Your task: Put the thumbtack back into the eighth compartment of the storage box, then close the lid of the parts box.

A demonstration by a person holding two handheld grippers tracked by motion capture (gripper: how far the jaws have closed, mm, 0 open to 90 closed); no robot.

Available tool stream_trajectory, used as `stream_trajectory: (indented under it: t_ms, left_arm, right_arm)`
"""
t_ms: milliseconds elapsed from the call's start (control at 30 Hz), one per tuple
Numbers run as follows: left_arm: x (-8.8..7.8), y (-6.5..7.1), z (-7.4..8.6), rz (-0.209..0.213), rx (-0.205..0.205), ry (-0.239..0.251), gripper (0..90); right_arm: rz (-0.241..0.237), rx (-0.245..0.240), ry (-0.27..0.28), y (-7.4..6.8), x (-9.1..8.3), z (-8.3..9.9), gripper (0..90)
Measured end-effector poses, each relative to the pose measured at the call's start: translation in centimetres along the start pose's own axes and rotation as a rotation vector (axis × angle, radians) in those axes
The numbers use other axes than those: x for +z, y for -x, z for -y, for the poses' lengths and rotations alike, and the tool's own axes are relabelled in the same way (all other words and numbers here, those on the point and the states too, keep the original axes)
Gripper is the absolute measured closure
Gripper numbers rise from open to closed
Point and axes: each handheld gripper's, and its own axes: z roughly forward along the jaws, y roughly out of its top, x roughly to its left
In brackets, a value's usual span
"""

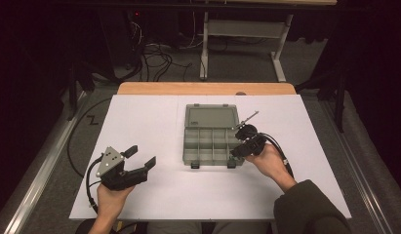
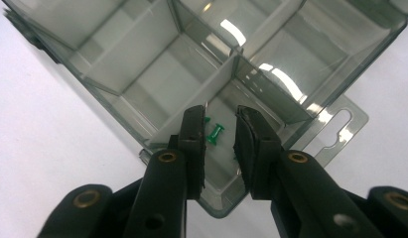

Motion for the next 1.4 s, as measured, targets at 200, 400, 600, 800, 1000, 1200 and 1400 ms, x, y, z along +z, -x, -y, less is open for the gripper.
stream_trajectory:
  t_ms: [200, 400, 600, 800, 1000, 1200, 1400]
  left_arm:
    - [0.0, 0.2, 0.0, 0.005, 0.004, 0.005, 24.0]
    - [0.1, 0.3, 0.0, 0.013, 0.012, -0.002, 24.1]
    - [0.0, 0.2, 0.0, 0.011, 0.006, 0.0, 24.2]
    - [0.1, 0.2, 0.0, 0.011, 0.006, 0.003, 24.4]
    - [0.2, 0.3, -0.1, 0.017, 0.01, 0.002, 24.4]
    - [0.1, 0.3, -0.1, 0.013, 0.009, 0.006, 24.5]
    - [0.1, 0.6, -0.1, 0.008, 0.03, 0.003, 24.6]
  right_arm:
    - [-0.005, 0.003, 0.053, -0.2, -0.8, 0.4, 69.4]
    - [0.006, 0.018, 0.106, 0.0, -1.7, 1.0, 66.9]
    - [0.007, 0.043, 0.137, 0.8, -2.2, 1.4, 65.6]
    - [0.017, 0.058, 0.155, 1.2, -2.4, 1.8, 63.7]
    - [0.02, 0.088, 0.173, 1.9, -2.5, 2.1, 63.9]
    - [0.021, 0.113, 0.175, 2.3, -2.3, 2.0, 63.7]
    - [0.0, 0.155, 0.177, 2.9, -2.0, 1.9, 64.1]
